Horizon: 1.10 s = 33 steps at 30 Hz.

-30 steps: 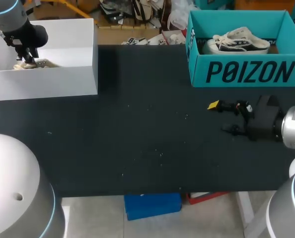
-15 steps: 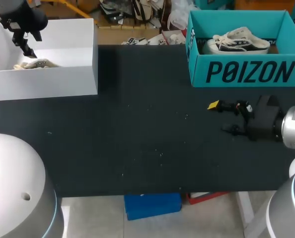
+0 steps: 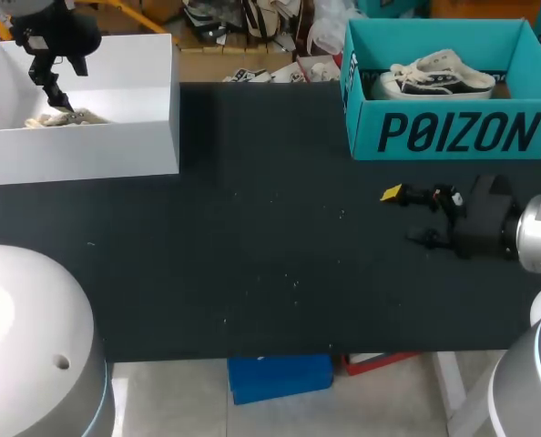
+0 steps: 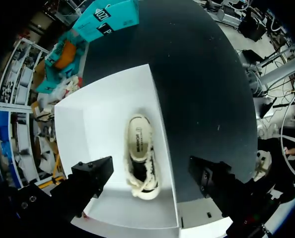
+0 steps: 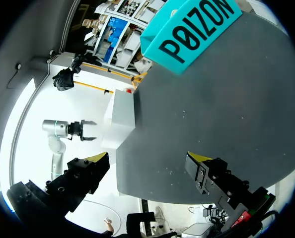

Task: Take the shoe out of the shoebox, open the shoe tongue, remove and reinsert the insole, then place the shoe into the shoebox

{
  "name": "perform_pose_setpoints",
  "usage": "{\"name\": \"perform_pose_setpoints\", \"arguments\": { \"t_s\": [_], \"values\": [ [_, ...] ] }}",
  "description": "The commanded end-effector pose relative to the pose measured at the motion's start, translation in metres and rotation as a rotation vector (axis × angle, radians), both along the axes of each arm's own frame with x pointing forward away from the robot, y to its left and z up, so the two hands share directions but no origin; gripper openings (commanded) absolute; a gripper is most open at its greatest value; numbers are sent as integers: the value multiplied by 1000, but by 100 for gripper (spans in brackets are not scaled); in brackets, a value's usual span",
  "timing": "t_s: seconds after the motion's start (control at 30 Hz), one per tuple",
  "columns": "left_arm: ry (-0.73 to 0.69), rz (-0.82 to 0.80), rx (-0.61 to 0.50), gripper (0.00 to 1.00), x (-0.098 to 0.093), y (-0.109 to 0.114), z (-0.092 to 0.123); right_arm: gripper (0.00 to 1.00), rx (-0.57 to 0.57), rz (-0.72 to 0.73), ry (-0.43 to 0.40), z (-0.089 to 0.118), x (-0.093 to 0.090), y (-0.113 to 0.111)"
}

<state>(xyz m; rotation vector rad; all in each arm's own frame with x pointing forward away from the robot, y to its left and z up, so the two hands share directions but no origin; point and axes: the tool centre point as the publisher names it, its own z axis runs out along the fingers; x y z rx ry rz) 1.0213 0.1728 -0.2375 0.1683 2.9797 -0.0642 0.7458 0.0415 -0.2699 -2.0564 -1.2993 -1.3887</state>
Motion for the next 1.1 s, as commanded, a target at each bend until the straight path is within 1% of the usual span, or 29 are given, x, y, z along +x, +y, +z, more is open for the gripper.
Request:
{"name": "perform_pose_setpoints", "arguments": {
  "t_s": [0.03,0.13,0.2,0.37,0.5,0.53,0.67,0.87,0.97,1.07,1.1],
  "values": [
    [-2,-1,1,100,-1,1,0,100,-2,-1,1,0,1,1],
    [-2,-1,1,100,-1,1,0,100,-2,-1,1,0,1,1],
    [-4,-49,24,100,-7,-12,0,100,-2,-1,1,0,1,1],
    [14,-144,22,100,-16,-43,3,100,-2,-1,1,0,1,1],
    [59,-163,39,100,-26,-63,-3,100,-2,-1,1,0,1,1],
    [68,-167,26,100,-28,-66,-4,100,-2,-1,1,0,1,1],
    [103,-127,25,100,-39,-75,-11,100,-2,-1,1,0,1,1],
    [117,-97,9,100,-66,-93,-16,100,-2,-1,1,0,1,1],
    [121,-82,1,100,-78,-98,-18,100,-2,-1,1,0,1,1],
    [130,-76,-4,100,-86,-102,-21,100,-2,-1,1,0,1,1],
    [130,-76,-4,100,-86,-102,-21,100,-2,-1,1,0,1,1]
  ]
}}
